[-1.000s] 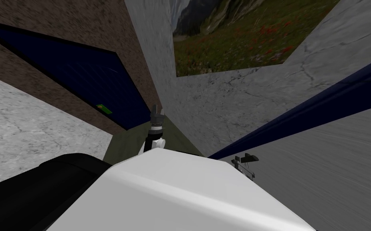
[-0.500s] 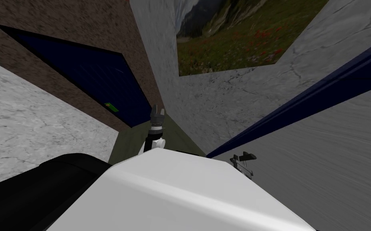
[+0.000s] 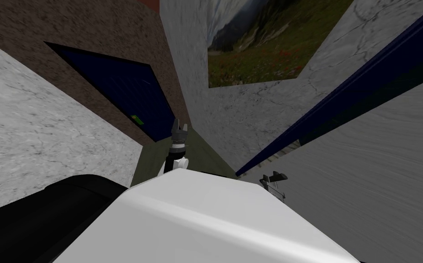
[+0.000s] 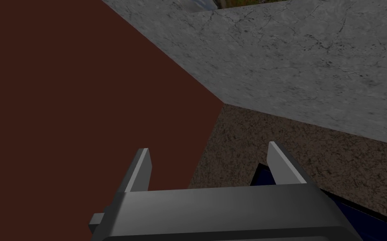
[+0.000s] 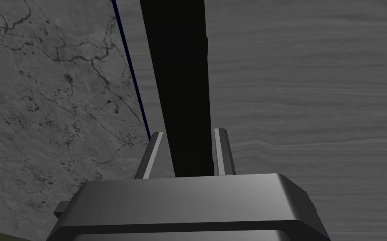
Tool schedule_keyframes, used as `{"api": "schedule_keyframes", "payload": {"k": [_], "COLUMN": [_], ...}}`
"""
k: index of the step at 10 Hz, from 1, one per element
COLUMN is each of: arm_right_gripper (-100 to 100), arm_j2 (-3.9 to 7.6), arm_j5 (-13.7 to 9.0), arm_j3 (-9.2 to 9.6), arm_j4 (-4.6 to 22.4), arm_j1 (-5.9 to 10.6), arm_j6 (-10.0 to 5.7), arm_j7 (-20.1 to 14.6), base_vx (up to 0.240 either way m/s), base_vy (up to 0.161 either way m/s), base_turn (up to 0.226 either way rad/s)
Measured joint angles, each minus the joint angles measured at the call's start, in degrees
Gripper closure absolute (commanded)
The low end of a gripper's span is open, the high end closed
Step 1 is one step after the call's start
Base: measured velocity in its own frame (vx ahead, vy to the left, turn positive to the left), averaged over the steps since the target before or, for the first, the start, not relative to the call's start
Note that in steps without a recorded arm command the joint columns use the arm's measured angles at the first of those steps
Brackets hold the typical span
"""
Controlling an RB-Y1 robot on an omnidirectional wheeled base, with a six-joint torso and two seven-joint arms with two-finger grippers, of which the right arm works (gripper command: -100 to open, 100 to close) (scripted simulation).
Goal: Pull the door open
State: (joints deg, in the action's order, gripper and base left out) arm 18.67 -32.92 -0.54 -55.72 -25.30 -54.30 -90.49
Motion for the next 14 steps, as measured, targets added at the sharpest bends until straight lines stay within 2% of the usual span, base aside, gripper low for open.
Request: {"api": "schedule_keyframes", "payload": {"k": [3, 5, 8, 10, 12, 14], "arm_right_gripper": [100, 100, 100, 100, 100, 100], "arm_j2": [0.4, 1.05, 1.78, 1.99, 2.53, 3.15], "arm_j5": [0.92, 2.01, 3.76, 4.32, 5.33, 6.55], "arm_j3": [1.27, 2.69, 5.08, 5.83, 7.07, 8.59], "arm_j4": [0.01, -1.17, -1.3, -1.45, -1.09, -1.96], "arm_j1": [-0.22, -1.11, -1.96, -2.31, -2.33, -3.25], "arm_j6": [-0.63, -1.33, -2.57, -2.92, -4.07, -4.92], "arm_j7": [-0.7, -1.36, -2.56, -2.87, -3.55, -4.12], "base_vx": [-0.173, -0.245, -0.225, -0.139, -0.231, -0.234], "base_vy": [0.009, 0.009, 0.016, -0.002, -0.035, -0.041], "base_turn": [0.054, 0.057, 0.049, 0.032, 0.065, 0.058]}}
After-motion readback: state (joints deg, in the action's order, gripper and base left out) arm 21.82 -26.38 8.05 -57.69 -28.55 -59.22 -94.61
